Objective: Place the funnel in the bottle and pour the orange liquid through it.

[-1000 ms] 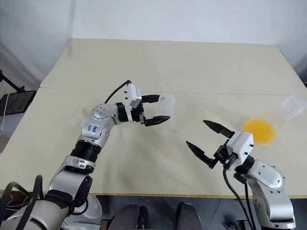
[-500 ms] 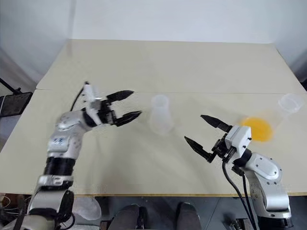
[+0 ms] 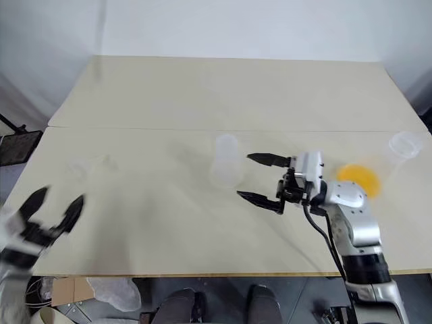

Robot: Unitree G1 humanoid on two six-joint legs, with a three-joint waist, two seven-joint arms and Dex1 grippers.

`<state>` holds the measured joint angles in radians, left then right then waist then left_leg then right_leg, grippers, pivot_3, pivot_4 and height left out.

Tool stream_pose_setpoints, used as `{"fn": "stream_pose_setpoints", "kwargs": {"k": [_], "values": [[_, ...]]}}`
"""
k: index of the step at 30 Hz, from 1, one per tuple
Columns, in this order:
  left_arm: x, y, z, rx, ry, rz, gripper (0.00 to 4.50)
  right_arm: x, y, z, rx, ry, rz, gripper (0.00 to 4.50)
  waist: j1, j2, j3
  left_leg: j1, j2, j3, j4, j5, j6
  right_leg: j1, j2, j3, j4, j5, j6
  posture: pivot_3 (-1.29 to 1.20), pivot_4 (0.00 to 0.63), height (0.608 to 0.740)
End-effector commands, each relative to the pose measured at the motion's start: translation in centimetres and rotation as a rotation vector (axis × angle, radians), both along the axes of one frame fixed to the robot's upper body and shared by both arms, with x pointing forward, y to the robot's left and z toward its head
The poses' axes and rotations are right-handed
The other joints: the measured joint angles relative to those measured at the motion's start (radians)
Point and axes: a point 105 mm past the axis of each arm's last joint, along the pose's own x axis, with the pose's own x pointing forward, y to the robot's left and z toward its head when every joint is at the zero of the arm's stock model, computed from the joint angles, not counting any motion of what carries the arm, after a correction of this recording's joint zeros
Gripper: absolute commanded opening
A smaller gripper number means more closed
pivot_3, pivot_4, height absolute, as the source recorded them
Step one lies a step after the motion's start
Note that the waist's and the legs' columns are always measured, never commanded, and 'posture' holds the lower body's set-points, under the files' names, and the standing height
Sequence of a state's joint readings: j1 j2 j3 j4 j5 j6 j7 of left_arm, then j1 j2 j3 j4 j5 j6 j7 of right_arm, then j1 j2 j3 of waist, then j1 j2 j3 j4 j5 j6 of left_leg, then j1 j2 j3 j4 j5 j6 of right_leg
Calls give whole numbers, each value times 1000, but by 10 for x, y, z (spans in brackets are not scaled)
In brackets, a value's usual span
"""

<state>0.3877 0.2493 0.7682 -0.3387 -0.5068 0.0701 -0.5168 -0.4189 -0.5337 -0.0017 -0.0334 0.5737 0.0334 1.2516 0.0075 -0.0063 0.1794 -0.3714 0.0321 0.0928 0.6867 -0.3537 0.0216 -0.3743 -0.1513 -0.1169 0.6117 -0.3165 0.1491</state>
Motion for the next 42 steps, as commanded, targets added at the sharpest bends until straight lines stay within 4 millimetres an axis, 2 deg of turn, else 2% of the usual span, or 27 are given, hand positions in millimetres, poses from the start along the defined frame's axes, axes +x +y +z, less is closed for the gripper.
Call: {"fn": "stream_pose_setpoints", "kwargs": {"k": [1,3,5,8,11,15,19,22,25,29,34,40,42], "values": [[-14,-4,16,43,-54,43,4482,-6,5,3,-19,-29,75,4500,15,0,0,0,0,0,1,0,0,1,0,0,0,0,0,0,150,740],[-15,-6,14,41,-48,47,4482,-7,5,2,-29,-29,90,4500,17,0,0,0,0,0,2,-1,1,1,0,1,0,0,0,0,150,740],[-4,-13,11,17,-49,28,4482,-6,5,2,-33,-26,92,4500,15,0,0,0,0,1,2,-1,1,1,0,1,-1,0,0,0,150,740],[22,-19,10,4,-38,11,4482,-3,1,3,-33,-24,71,4500,14,0,0,0,0,2,3,-2,1,0,0,1,0,0,0,0,150,740],[53,-19,14,-9,-35,8,4482,-4,-3,3,-34,-17,48,4500,14,0,-1,0,-1,2,3,-2,1,0,1,1,2,0,0,0,150,740],[88,-17,9,-59,-6,-18,4482,-7,-5,2,-28,-11,25,4500,13,0,-1,0,-2,3,3,-2,1,0,1,0,2,0,0,0,150,740],[130,-32,0,-82,48,-115,4482,-9,-4,3,-12,-10,-5,4500,13,0,-1,0,-3,4,3,-2,0,-1,2,-1,2,0,0,0,150,740],[150,-26,-3,-77,63,-95,4482,-10,-5,4,-5,-13,-30,4500,13,0,-1,0,-3,4,4,-2,0,-1,2,-1,2,0,0,0,150,740],[162,-25,1,-58,60,-96,4482,-12,-9,3,2,-7,-63,4500,9,0,-1,0,-3,4,4,-2,0,-1,3,-2,2,0,0,0,150,740],[163,-27,-1,-24,78,-113,3655,-16,-11,0,6,2,-85,4500,6,0,-1,0,-3,4,3,-3,-1,-2,3,-3,3,0,0,0,150,740],[158,-29,0,-38,74,-126,1935,-18,-11,-1,17,8,-102,4500,6,0,-1,0,-3,4,4,-3,-1,-1,2,-3,3,0,0,0,150,740],[153,-31,12,-25,28,-147,14,-17,-14,-2,31,2,-137,4500,8,0,-1,0,-2,4,4,-3,-1,-1,2,-3,4,0,0,0,150,740],[151,-37,25,10,-23,-196,14,-16,-16,-2,32,-11,-159,4500,12,0,-1,0,-3,4,5,-3,-1,-1,2,-3,4,0,0,0,150,740]]}}
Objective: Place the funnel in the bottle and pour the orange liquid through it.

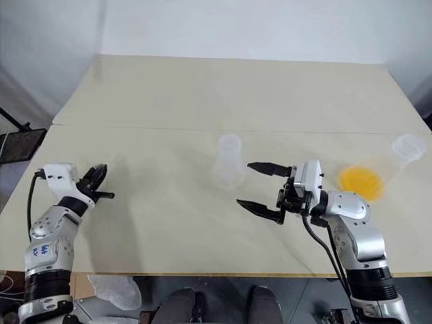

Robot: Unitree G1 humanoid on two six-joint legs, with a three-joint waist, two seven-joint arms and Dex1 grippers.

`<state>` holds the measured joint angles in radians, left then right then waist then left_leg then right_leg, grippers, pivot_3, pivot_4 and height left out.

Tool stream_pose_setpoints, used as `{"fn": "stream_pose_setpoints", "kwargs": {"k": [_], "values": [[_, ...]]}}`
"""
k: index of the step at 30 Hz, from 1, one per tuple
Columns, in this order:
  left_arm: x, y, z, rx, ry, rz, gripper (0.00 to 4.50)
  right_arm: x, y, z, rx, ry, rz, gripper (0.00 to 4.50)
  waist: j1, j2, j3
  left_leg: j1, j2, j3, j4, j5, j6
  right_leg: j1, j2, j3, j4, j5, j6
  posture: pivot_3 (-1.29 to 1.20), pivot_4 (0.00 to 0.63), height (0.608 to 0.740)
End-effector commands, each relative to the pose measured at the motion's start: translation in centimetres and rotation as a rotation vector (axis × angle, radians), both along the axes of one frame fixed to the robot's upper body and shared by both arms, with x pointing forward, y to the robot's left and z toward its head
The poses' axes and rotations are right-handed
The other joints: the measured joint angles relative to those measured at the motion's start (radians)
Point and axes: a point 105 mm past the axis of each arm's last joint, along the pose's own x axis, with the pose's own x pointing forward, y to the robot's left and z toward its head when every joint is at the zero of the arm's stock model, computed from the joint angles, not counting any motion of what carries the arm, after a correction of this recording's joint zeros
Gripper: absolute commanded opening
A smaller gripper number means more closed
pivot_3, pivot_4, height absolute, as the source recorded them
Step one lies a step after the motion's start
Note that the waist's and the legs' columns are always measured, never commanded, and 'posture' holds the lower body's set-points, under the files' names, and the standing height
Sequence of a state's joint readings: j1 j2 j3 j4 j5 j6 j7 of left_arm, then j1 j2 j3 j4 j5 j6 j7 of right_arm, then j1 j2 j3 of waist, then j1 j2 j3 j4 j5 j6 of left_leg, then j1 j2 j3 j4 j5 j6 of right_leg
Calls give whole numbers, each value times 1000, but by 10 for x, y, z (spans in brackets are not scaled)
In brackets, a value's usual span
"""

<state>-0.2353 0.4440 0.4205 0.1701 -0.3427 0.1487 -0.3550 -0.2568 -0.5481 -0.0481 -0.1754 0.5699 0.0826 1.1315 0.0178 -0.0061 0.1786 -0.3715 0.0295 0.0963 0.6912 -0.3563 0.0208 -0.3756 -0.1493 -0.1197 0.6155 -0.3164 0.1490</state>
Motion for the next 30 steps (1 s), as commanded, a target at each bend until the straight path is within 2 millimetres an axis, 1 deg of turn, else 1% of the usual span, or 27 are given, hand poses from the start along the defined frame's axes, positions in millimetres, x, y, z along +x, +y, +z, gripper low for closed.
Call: {"fn": "stream_pose_setpoints", "kwargs": {"k": [1,2,4,5,6,8,9,10,13,16,19,20,24,26,30], "values": [[-6,-9,29,70,-119,-94,14,-3,-7,11,5,-82,-43,4500,2,0,0,0,0,0,0,0,0,0,0,0,0,0,0,0,150,740],[-8,-13,37,128,-138,-129,14,-2,-9,12,4,-87,-58,4500,3,0,0,0,0,0,0,0,0,0,0,0,0,0,0,0,150,740],[-12,-27,56,258,-183,-253,14,1,-18,15,8,-98,-103,4500,3,-1,1,0,0,0,0,0,0,0,0,0,0,0,0,0,150,740],[-13,-34,70,300,-212,-313,14,1,-23,17,12,-102,-131,4500,4,-1,1,-1,0,0,0,0,0,0,0,0,0,0,0,0,150,740],[-13,-39,79,321,-230,-352,14,2,-26,18,14,-105,-148,4500,5,-1,1,0,0,0,0,0,0,0,0,0,0,0,0,0,150,740],[-19,-66,103,429,-272,-549,14,2,-37,18,15,-108,-206,4500,7,-1,1,-1,0,0,0,0,0,0,0,0,-1,0,0,0,150,740],[-23,-89,119,509,-301,-700,14,0,-47,17,26,-105,-256,4500,11,-1,1,-1,0,0,0,0,0,0,0,0,-1,0,0,0,150,740],[-26,-108,131,574,-322,-818,14,-1,-55,16,35,-104,-302,4500,13,-1,1,-1,-1,0,0,0,0,0,0,-1,-1,0,0,0,150,740],[-27,-137,152,712,-359,-1000,14,-3,-66,11,47,-97,-379,4500,9,0,0,-4,-1,5,2,0,0,0,0,-3,-1,0,0,0,150,740],[-26,-166,162,900,-379,-1203,14,-6,-75,1,62,-80,-448,4500,5,0,0,-3,-1,8,1,0,0,0,1,-3,-2,0,0,0,150,740],[-17,-182,161,1047,-353,-1303,14,-9,-74,-4,75,-68,-471,4500,-4,1,1,-1,0,12,-1,0,-1,-1,3,-1,-3,0,0,0,150,740],[-14,-184,160,1083,-342,-1317,14,-10,-73,-4,76,-67,-474,4500,-8,1,1,-1,0,13,-1,0,-1,-1,3,0,-3,0,0,0,150,740],[-2,-207,164,1156,-378,-1340,14,-16,-76,-9,91,-60,-515,4500,-12,1,1,-1,0,14,-1,0,-1,-2,3,1,-3,0,0,0,150,740],[3,-211,163,1178,-382,-1334,14,-19,-75,-11,96,-58,-527,4500,-11,1,1,-1,0,14,-1,0,-1,-2,3,1,-3,0,0,0,150,740],[11,-224,166,1169,-411,-1321,14,-26,-73,-14,114,-48,-553,4500,-5,1,1,-1,0,13,-1,0,0,-2,2,1,-3,0,0,0,150,740]]}}
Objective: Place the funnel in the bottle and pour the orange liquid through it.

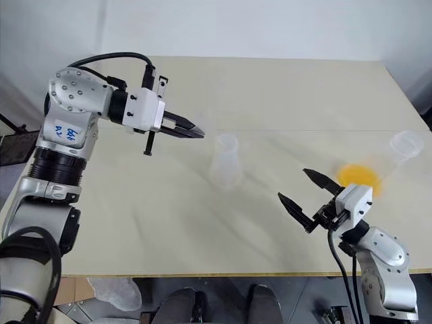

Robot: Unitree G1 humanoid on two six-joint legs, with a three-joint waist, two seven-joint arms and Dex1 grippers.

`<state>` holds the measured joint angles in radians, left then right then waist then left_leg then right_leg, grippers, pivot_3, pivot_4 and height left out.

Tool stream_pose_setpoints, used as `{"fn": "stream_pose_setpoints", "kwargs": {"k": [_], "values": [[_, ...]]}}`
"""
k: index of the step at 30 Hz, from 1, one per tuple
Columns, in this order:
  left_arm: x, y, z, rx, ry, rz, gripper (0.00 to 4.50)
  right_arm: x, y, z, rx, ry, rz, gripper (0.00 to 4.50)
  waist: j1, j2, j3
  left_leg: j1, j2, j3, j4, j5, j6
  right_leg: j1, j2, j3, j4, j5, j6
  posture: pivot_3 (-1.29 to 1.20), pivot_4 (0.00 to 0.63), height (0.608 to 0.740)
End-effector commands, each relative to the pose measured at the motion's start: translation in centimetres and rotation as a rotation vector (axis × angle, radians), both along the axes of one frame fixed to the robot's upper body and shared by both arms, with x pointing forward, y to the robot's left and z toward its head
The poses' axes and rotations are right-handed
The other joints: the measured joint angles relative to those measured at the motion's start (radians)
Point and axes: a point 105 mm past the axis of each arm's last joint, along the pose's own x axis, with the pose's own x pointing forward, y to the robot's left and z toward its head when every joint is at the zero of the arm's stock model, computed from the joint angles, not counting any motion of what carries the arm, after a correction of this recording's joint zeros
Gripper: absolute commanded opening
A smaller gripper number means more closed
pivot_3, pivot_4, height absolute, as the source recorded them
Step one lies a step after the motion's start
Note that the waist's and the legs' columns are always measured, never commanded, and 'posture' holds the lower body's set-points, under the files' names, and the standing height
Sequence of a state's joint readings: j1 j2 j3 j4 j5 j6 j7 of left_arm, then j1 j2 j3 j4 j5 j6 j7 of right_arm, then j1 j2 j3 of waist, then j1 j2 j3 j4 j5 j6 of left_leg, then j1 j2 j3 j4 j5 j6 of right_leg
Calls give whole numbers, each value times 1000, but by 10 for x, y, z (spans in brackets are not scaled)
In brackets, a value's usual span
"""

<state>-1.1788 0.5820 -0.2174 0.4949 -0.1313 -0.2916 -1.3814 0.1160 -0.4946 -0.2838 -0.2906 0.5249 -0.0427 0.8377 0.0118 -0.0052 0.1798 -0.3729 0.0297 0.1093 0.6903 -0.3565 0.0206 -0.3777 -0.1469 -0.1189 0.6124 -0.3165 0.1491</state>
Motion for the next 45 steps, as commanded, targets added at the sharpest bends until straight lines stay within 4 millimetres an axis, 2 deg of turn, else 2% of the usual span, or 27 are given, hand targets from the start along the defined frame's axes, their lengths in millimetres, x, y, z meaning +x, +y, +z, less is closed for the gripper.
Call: {"fn": "stream_pose_setpoints", "kwargs": {"k": [1,10,18,22,26,30,33,36,38,40,43,45], "values": [[3,-8,13,-12,-61,-4,14,-8,3,11,-2,-61,-21,4500,3,0,0,0,0,0,0,0,0,0,0,0,0,0,0,0,150,740],[12,-6,3,110,-51,7,14,-9,7,9,16,-68,-43,4500,9,0,0,0,0,0,1,0,0,0,0,0,0,0,0,0,150,740],[9,-31,8,73,-23,-47,14,-8,9,10,23,-80,-51,4500,13,0,0,-3,0,-1,4,-1,1,0,0,-1,0,0,0,0,150,740],[6,-35,5,55,22,-69,944,-11,10,9,27,-82,-60,4500,12,0,0,-3,0,-1,3,-1,1,0,0,-1,0,0,0,0,150,740],[3,-32,-2,25,87,-76,2263,-13,9,8,29,-81,-69,4500,10,0,0,-2,0,-1,3,-1,1,0,0,-1,1,0,0,0,150,740],[6,-20,-11,-35,149,-25,3554,-13,7,7,27,-80,-73,4500,10,0,0,-2,0,-2,4,-1,1,0,0,-1,1,0,0,0,150,740],[5,5,-17,-198,264,47,4430,-9,6,11,28,-89,-74,4500,4,0,0,-2,0,-2,4,-1,1,0,0,-1,2,0,0,0,150,740],[3,38,-22,-377,329,175,4430,-7,3,19,58,-100,-81,4500,-9,0,0,0,1,-10,3,-1,1,-1,0,0,5,0,0,0,150,740],[-2,65,-30,-501,387,267,4430,-4,-5,30,122,-109,-105,4500,-14,0,0,0,1,-12,5,-1,1,-1,-1,0,8,0,0,0,150,740],[-12,83,-40,-591,426,321,4430,-2,-14,36,150,-115,-133,4500,-15,0,0,0,1,-13,5,-1,1,0,-2,0,8,0,0,0,150,740],[-24,96,-60,-645,452,375,4430,-2,-27,43,170,-123,-190,4500,-3,0,0,0,1,-16,6,-1,1,1,-3,0,9,0,0,0,150,740],[-33,95,-66,-699,455,377,4430,-8,-39,46,178,-130,-247,4500,11,0,0,0,1,-16,7,-1,2,2,-3,0,9,0,0,0,150,740]]}}
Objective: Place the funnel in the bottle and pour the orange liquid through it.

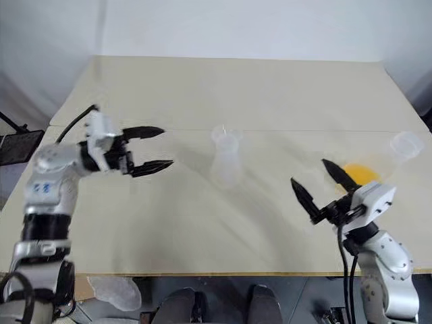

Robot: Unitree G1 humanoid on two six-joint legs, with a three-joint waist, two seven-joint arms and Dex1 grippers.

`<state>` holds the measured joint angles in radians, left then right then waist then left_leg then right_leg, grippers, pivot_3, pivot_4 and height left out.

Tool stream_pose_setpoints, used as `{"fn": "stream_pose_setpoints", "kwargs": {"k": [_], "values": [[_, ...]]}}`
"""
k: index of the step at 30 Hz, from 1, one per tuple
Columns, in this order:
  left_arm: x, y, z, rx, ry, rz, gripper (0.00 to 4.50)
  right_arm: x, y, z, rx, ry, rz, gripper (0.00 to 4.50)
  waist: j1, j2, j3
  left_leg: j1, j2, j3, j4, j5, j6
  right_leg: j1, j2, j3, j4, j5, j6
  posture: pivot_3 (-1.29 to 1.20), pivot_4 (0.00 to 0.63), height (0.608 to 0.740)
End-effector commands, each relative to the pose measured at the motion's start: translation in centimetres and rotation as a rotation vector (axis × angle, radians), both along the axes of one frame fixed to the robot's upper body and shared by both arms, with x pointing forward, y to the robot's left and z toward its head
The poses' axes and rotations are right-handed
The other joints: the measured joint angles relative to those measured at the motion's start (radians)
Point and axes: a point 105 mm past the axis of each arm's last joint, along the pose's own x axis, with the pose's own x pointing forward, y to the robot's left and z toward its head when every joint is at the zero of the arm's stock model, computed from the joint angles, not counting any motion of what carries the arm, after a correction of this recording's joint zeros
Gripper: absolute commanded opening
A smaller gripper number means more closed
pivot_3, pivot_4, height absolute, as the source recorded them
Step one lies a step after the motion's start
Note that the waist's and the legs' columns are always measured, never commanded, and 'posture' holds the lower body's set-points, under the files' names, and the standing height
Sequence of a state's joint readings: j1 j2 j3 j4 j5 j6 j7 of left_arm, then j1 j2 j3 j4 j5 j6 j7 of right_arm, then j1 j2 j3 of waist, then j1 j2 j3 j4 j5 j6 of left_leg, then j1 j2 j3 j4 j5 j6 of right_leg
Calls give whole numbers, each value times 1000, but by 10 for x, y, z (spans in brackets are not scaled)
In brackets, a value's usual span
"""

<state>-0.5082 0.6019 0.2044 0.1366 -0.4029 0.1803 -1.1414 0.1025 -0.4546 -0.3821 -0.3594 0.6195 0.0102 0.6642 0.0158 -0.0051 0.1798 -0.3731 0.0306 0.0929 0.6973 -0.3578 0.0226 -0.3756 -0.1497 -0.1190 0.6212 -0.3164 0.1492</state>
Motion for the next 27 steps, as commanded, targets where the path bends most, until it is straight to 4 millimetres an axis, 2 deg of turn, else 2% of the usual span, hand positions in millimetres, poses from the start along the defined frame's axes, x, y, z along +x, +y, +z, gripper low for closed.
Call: {"fn": "stream_pose_setpoints", "kwargs": {"k": [1,5,9,13,15,19,23,27], "values": [[-15,-7,12,-101,-83,5,4430,-16,-22,16,11,-47,-107,4500,13,0,0,0,0,0,0,0,0,0,0,1,0,0,0,0,150,740],[-25,-25,-7,-125,-67,-15,4430,-45,-58,16,14,-33,-276,4500,27,1,0,-1,-3,0,0,-2,3,1,-1,3,-1,0,0,0,150,740],[-32,-53,-24,-123,2,-132,4430,-82,-90,5,-12,28,-430,4500,26,1,-1,0,-3,2,0,-2,2,1,0,3,-2,0,0,0,150,740],[-35,-72,-28,-109,18,-220,4430,-107,-110,-7,-14,93,-518,4500,9,3,-2,2,-2,6,-1,-2,2,1,2,7,-3,0,0,0,150,740],[-38,-76,-29,-88,10,-252,4430,-115,-113,-12,3,119,-542,4500,5,4,-3,3,-1,7,-1,-3,2,0,2,8,-3,0,0,0,150,740],[-39,-81,-28,-81,-3,-263,4430,-112,-114,-15,47,140,-551,4500,-4,6,-4,4,0,10,-2,-2,2,0,3,11,-3,0,0,0,150,740],[-43,-83,-27,-92,-10,-247,4430,-84,-109,-4,153,145,-485,4500,-6,7,-4,4,0,10,-2,-3,2,-1,3,12,-3,0,0,0,150,740],[-48,-82,-28,-96,-9,-217,4430,-53,-125,3,144,171,-522,4500,-10,8,-5,4,0,10,-2,-3,2,-1,2,12,-3,0,0,0,150,740]]}}
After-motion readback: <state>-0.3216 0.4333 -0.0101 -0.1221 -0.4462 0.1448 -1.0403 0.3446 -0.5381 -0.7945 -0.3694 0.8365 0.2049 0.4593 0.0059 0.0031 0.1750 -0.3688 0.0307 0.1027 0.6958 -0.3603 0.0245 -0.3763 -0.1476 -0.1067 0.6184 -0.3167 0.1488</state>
